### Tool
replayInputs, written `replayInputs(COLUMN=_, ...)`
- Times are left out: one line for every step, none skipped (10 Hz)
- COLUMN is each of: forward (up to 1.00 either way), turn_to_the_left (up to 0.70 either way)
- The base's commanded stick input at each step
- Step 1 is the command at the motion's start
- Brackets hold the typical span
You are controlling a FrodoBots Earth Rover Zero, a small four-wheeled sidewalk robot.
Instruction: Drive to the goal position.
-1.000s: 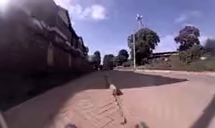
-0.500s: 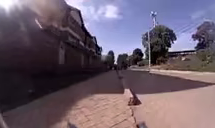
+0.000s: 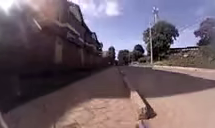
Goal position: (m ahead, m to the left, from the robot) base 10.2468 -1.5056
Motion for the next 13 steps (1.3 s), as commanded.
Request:
replayInputs(forward=1.0, turn_to_the_left=0.0)
replayInputs(forward=1.0, turn_to_the_left=0.0)
replayInputs(forward=1.0, turn_to_the_left=0.0)
replayInputs(forward=1.0, turn_to_the_left=0.0)
replayInputs(forward=1.0, turn_to_the_left=0.0)
replayInputs(forward=1.0, turn_to_the_left=0.0)
replayInputs(forward=1.0, turn_to_the_left=0.0)
replayInputs(forward=1.0, turn_to_the_left=0.0)
replayInputs(forward=1.0, turn_to_the_left=0.0)
replayInputs(forward=1.0, turn_to_the_left=0.0)
replayInputs(forward=1.0, turn_to_the_left=0.0)
replayInputs(forward=1.0, turn_to_the_left=0.0)
replayInputs(forward=1.0, turn_to_the_left=-0.1)
